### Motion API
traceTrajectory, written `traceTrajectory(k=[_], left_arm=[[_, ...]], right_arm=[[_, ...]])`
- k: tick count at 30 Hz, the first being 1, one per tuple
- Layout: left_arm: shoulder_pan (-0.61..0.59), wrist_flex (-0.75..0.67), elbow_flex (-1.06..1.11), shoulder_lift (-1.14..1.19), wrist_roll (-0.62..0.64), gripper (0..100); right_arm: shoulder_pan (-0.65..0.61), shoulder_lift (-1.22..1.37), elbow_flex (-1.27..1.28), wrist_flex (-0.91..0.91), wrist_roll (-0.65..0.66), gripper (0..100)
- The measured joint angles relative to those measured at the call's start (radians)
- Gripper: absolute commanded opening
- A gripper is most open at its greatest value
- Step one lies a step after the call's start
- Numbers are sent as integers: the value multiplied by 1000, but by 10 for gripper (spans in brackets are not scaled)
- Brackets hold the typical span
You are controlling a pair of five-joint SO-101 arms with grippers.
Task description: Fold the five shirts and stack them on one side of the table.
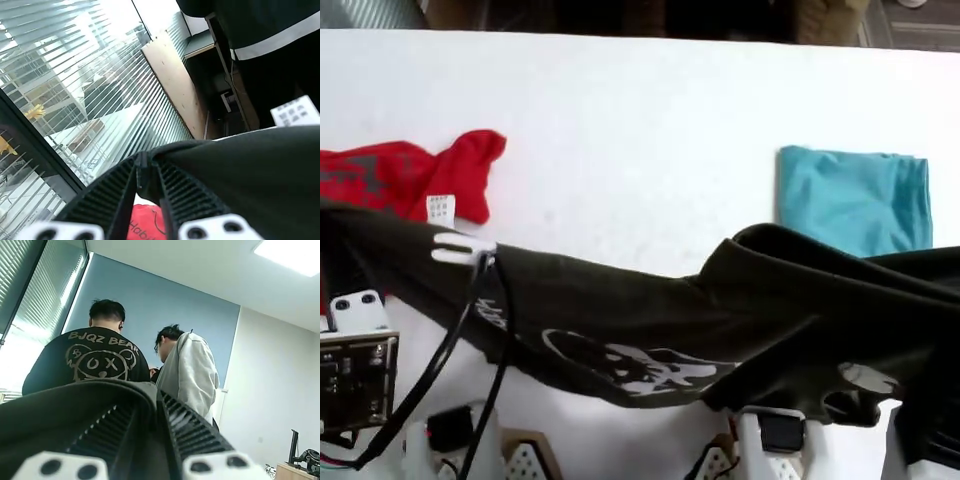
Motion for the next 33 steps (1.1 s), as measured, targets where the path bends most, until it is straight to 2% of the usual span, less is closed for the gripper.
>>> traceTrajectory(k=[7, 14, 20, 24, 33], left_arm=[[-2, 31, -2, -97, 0, 27], [-2, 14, -2, -74, 0, 27], [3, -46, -2, 107, 0, 27], [61, -55, 0, 272, 0, 27], [183, -209, 2, 589, 0, 27]], right_arm=[[2, -21, 0, 35, 0, 20], [0, -3, 14, 38, -51, 20], [0, 115, 106, 18, -84, 20], [-2, 196, 210, -44, -89, 20], [-86, 331, 519, -235, -89, 20]])
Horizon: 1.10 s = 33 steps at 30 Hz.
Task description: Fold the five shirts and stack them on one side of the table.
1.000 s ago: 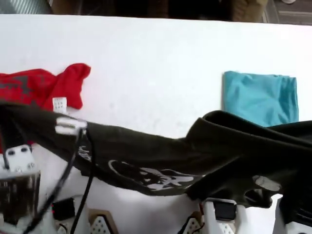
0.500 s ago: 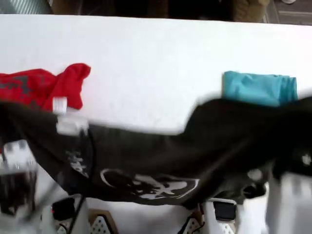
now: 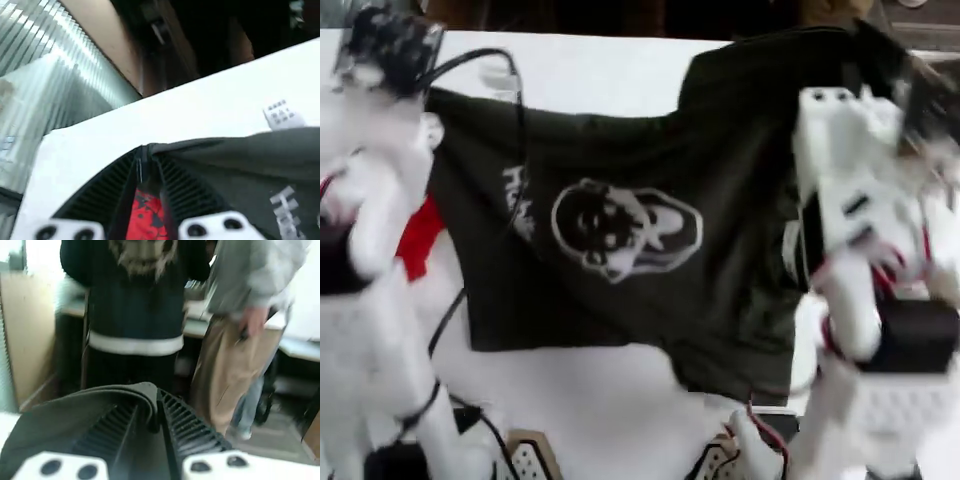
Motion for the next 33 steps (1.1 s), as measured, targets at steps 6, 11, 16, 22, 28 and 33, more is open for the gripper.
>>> traceTrajectory(k=[6, 11, 16, 22, 28, 33], left_arm=[[18, -81, 2, 203, 0, 27], [18, -94, 3, 319, 0, 27], [18, -57, 5, 411, 0, 27], [18, -23, 5, 494, -21, 27], [18, 63, 5, 549, -66, 27], [18, 184, 5, 557, -123, 27]], right_arm=[[-12, 155, 98, -140, 0, 20], [-15, 281, 109, -170, 0, 20], [-15, 344, 109, -107, 0, 20], [-15, 423, 110, -6, 0, 20], [-15, 436, 110, 104, 0, 20], [-15, 436, 110, 224, 0, 20]])
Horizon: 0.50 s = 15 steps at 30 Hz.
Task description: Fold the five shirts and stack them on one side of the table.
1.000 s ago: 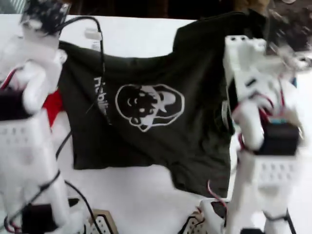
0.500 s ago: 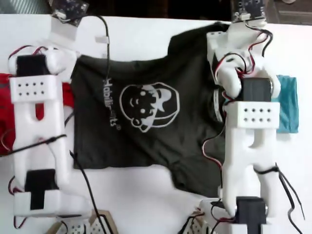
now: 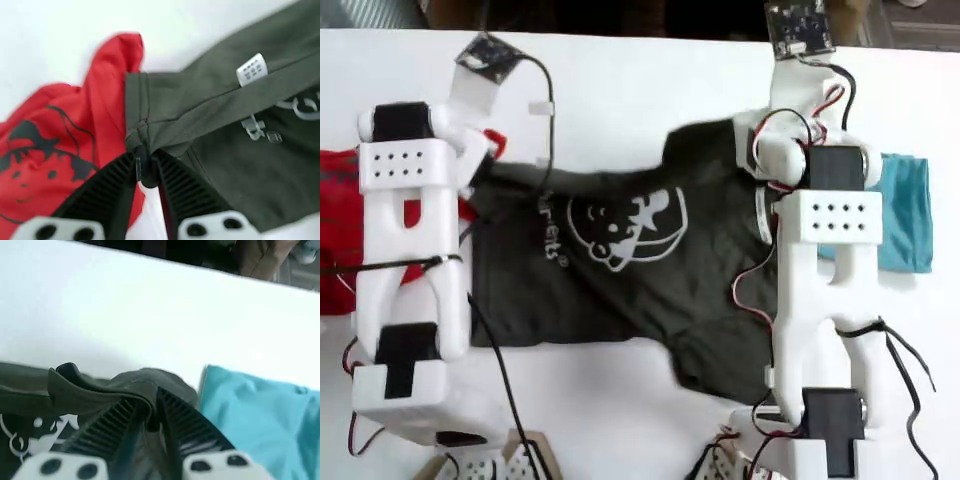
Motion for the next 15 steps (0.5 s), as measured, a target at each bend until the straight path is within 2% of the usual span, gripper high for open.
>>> traceTrajectory(k=[9, 13, 15], left_arm=[[0, 158, 21, 0, -29, 27], [0, 157, 149, -15, -69, 27], [0, 112, 253, -75, -77, 27]], right_arm=[[0, -5, 35, 186, 9, 21], [0, -123, 216, 160, 64, 21], [0, -233, 351, 120, 94, 21]])
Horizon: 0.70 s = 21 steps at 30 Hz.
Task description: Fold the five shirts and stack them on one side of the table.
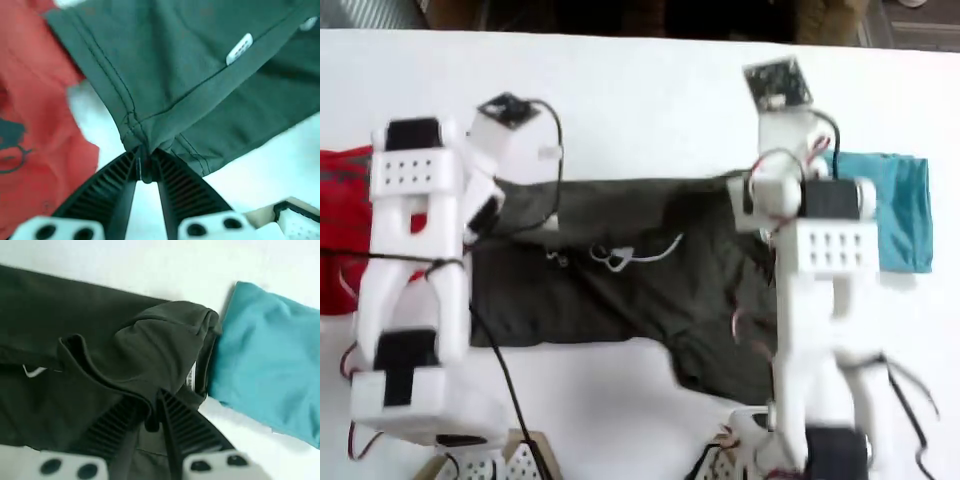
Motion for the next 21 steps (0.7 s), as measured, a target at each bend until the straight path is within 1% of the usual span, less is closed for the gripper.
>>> traceTrajectory(k=[3, 6, 9, 13, 18, 21], left_arm=[[0, -91, 187, -141, 0, 27], [0, -164, 374, -267, -17, 27], [0, -193, 499, -330, -29, 27], [0, -203, 563, -358, -37, 27], [0, -206, 569, -359, -37, 27], [0, -189, 569, -359, -37, 27]], right_arm=[[0, -196, 224, -61, 38, 20], [0, -379, 407, -84, 72, 20], [0, -522, 528, -84, 101, 20], [0, -640, 608, -46, 118, 20], [2, -729, 615, 31, 147, 20], [48, -767, 615, 57, 178, 20]])
